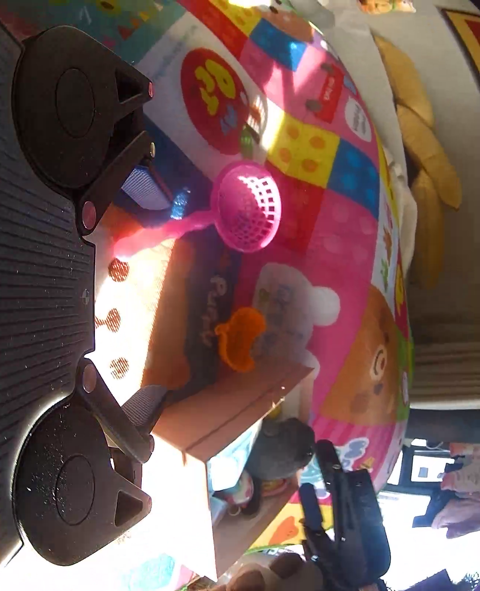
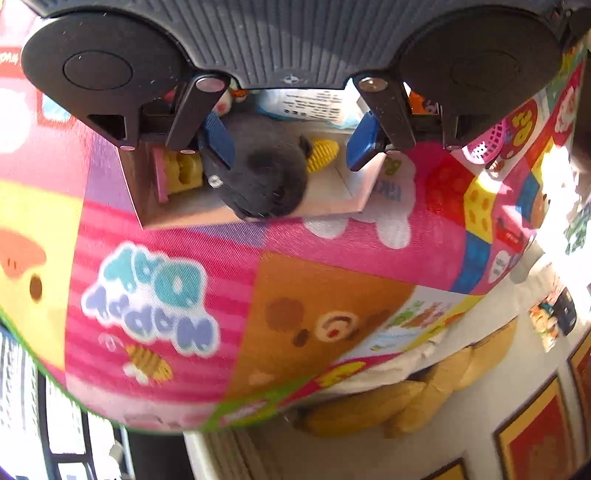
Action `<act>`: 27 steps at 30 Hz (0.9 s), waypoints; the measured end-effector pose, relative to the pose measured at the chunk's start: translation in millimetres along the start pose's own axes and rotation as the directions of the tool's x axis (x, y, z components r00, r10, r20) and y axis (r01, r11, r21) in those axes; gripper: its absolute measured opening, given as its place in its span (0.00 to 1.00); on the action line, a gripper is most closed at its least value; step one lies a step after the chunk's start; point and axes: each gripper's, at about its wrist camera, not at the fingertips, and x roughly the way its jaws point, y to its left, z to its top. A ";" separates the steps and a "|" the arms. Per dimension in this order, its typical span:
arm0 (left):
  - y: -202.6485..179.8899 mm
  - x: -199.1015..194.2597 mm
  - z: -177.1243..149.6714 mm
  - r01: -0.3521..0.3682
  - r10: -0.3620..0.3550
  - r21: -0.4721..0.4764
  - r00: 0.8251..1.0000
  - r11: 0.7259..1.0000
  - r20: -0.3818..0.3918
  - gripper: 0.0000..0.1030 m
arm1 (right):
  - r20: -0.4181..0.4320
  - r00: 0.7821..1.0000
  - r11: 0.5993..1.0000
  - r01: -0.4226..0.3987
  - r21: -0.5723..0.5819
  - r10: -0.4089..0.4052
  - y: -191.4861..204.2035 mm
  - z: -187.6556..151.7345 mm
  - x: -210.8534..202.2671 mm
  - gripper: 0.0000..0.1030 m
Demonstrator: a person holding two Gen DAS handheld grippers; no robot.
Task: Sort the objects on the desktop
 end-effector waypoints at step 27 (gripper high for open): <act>48.8 -10.3 -19.2 0.014 -0.013 -0.066 1.000 0.998 0.006 1.00 | -0.314 0.933 0.922 0.043 -0.385 -0.175 158.5 -28.3 84.2 0.04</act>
